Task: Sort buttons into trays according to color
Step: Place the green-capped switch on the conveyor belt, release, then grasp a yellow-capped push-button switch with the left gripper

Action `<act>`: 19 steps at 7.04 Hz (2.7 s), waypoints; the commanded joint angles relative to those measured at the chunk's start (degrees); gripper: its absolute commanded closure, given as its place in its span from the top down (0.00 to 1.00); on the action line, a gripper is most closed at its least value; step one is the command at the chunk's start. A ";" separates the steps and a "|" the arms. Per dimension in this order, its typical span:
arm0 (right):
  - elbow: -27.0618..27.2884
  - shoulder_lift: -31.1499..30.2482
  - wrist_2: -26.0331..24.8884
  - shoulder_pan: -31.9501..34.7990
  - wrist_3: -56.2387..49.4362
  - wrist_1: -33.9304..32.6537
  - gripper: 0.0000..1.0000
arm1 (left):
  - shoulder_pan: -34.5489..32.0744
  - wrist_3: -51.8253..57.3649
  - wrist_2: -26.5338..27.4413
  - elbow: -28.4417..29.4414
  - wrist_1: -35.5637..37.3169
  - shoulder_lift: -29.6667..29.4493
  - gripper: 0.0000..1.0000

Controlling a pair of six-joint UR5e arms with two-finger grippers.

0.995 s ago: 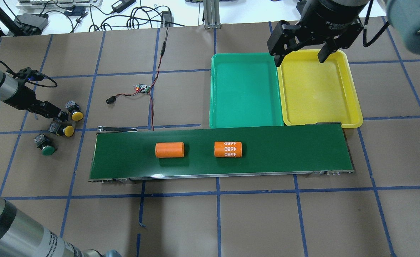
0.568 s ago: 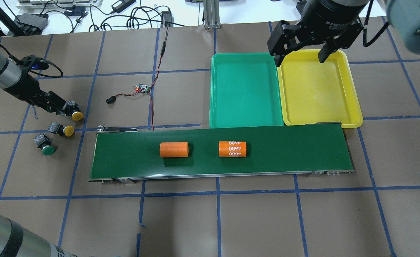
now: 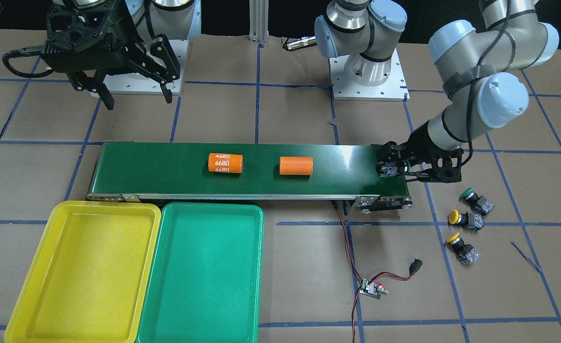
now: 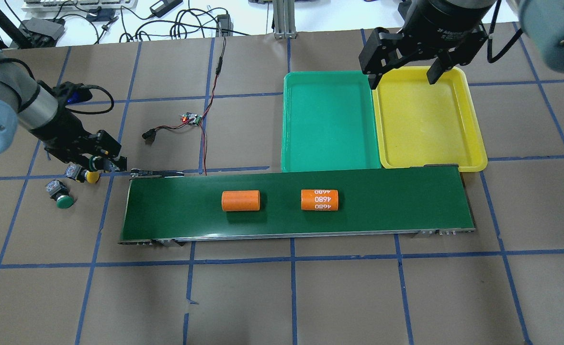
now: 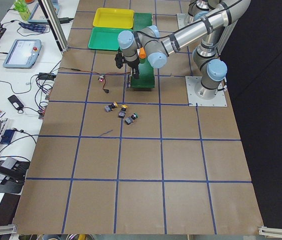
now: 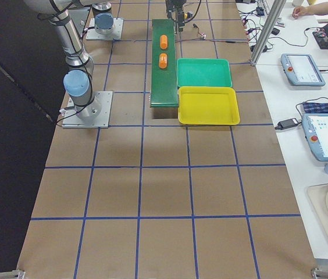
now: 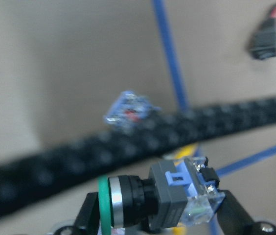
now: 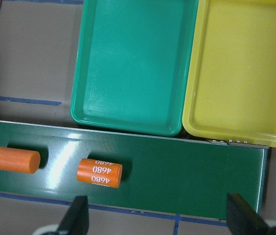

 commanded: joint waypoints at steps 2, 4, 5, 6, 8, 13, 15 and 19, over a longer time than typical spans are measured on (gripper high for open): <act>0.00 0.04 0.00 0.00 0.00 0.00 1.00 | -4.17 -7.21 0.04 -6.47 6.40 -0.06 0.65; 0.00 0.04 0.00 0.00 0.00 0.00 1.00 | -3.55 -5.73 0.04 -5.34 7.84 -0.33 1.00; 0.00 0.04 0.00 0.00 0.00 0.00 1.00 | -3.29 -3.45 0.13 -3.15 7.32 -0.07 1.00; 0.00 0.04 0.00 0.00 0.00 0.00 1.00 | -3.29 -2.47 0.22 -0.96 6.10 -0.16 1.00; 0.00 0.04 -0.08 0.00 0.00 0.00 1.00 | -0.84 7.14 2.92 6.84 5.65 -3.82 1.00; 0.00 0.04 -0.08 0.00 0.00 0.00 1.00 | 8.30 48.68 9.53 24.47 8.44 -22.54 1.00; 0.00 0.04 0.00 0.00 0.00 0.00 1.00 | 10.42 63.57 9.62 22.98 12.40 -25.63 1.00; 0.00 0.04 0.00 0.00 0.00 0.00 1.00 | 10.69 67.76 9.54 18.67 19.61 -27.31 1.00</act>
